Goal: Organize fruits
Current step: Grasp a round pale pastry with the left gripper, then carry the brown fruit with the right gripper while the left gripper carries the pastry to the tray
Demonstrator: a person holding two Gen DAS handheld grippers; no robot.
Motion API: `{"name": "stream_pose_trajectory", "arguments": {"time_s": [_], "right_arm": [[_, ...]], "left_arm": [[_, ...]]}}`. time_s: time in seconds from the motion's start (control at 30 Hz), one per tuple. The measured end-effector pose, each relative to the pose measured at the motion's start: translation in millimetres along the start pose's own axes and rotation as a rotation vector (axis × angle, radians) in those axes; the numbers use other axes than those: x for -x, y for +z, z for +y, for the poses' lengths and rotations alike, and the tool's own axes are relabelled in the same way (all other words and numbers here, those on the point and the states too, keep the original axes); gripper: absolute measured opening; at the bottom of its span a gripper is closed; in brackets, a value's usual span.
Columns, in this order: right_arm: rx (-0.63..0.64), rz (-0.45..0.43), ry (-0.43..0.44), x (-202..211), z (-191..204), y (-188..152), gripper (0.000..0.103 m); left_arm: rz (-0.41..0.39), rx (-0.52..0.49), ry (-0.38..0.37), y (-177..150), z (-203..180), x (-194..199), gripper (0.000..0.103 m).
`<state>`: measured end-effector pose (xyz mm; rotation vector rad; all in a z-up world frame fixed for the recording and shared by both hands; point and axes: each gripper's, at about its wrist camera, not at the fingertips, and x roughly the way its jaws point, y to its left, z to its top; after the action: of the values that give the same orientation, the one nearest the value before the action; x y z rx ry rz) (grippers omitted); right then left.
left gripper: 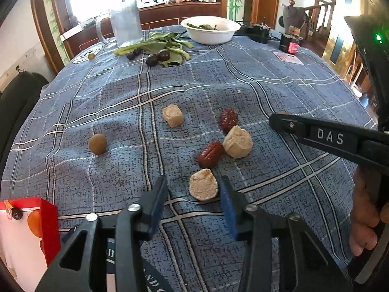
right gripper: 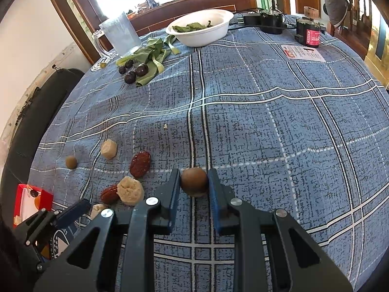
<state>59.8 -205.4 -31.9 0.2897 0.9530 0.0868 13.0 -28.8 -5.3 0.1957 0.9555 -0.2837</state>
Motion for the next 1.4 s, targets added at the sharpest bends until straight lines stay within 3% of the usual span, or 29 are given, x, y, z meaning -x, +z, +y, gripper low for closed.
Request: {"name": "stream_pose_trajectory", "arguments": {"time_s": [0.03,0.37,0.63,1.0,1.2,1.4], "right_arm": [[0.001,0.000,-0.002,0,0,0,0.025],[0.005,0.000,-0.007,0,1,1,0.024],[-0.002,0.002,-0.003,0,1,1,0.025],[-0.002,-0.023,0.013,7,4,0,0.025],[0.021,-0.055,0.030,14,11,-1,0.025],[0.080,-0.124,0.058,27,27,-5,0.025]], "left_arm": [[-0.007,0.007,0.014,0,2,0,0.058],[-0.003,0.009,0.044,2,1,-6,0.059],[-0.003,-0.014,-0.008,1,-10,-3,0.023],[-0.010,0.027,-0.047,-3,-5,6,0.023],[-0.097,0.069,-0.054,-9,5,45,0.023],[-0.241,0.147,0.001,-25,40,109,0.022]]}}
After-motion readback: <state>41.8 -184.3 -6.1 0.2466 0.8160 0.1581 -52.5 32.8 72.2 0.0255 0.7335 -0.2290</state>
